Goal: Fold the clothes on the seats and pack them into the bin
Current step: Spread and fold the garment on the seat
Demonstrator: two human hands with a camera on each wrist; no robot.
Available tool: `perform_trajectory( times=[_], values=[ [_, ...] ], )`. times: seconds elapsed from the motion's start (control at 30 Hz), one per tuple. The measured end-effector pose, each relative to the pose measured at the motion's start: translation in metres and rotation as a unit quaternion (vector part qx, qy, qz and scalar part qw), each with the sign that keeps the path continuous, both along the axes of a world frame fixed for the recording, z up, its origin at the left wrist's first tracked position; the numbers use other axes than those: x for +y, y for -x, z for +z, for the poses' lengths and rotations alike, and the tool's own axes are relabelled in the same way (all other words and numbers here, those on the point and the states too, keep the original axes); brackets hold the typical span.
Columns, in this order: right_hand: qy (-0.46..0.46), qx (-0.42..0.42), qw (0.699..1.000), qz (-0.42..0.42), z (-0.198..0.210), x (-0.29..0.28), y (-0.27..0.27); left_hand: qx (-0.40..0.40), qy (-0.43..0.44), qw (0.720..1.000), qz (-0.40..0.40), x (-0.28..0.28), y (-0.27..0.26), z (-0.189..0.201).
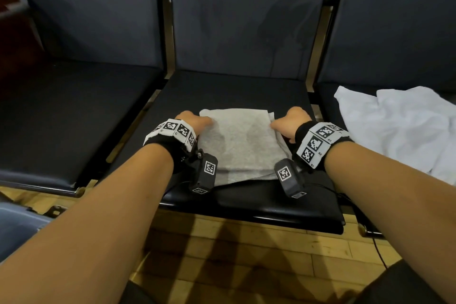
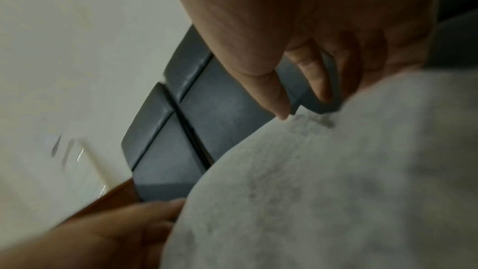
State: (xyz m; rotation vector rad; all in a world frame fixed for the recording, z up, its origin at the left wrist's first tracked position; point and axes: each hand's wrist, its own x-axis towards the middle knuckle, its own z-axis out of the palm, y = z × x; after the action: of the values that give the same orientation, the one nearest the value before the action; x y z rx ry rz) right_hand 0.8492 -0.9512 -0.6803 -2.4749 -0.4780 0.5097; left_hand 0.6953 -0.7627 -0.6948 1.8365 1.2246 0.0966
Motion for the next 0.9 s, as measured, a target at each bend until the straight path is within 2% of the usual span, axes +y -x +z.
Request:
perform_trajectory(
  times=[0.1, 0.2, 0.3, 0.37, 0.4, 0.5, 0.57, 0.63, 0.7, 0.9],
  values=[
    [-0.104, 0.120, 0.985, -0.061, -0.006, 0.007, -0.002, 0.010, 0.004, 1.000, -0.007, -0.009, -0.001, 0.009],
    [-0.121, 0.184, 0.972, -0.084, -0.012, 0.014, -0.004, 0.004, 0.030, 0.999, -0.023, -0.012, -0.003, 0.014],
    [-0.083, 0.200, 0.974, -0.067, -0.009, 0.013, -0.005, -0.076, 0.116, 0.990, -0.022, -0.003, -0.011, 0.004],
    [-0.050, 0.197, 0.979, -0.033, -0.004, 0.009, -0.005, -0.144, 0.162, 0.976, -0.029, -0.002, -0.012, 0.003],
    [-0.061, 0.206, 0.976, -0.025, -0.004, 0.008, -0.006, -0.178, 0.185, 0.966, -0.030, -0.007, -0.008, 0.009],
    [-0.193, 0.225, 0.954, -0.038, -0.004, 0.008, -0.005, -0.274, 0.216, 0.937, -0.025, -0.023, 0.003, 0.028],
    [-0.328, 0.245, 0.911, -0.042, 0.001, 0.009, 0.001, -0.329, 0.218, 0.918, -0.027, -0.025, 0.008, 0.035],
    [-0.423, 0.273, 0.864, -0.025, 0.013, 0.008, 0.010, -0.367, 0.206, 0.906, -0.039, -0.026, 0.016, 0.043],
    [-0.459, 0.253, 0.851, 0.022, 0.026, 0.009, 0.019, -0.385, 0.183, 0.904, -0.041, -0.030, 0.029, 0.057],
    [-0.479, 0.213, 0.841, 0.137, 0.070, 0.034, 0.072, -0.396, 0.144, 0.907, 0.017, -0.020, 0.105, 0.102]
  ],
)
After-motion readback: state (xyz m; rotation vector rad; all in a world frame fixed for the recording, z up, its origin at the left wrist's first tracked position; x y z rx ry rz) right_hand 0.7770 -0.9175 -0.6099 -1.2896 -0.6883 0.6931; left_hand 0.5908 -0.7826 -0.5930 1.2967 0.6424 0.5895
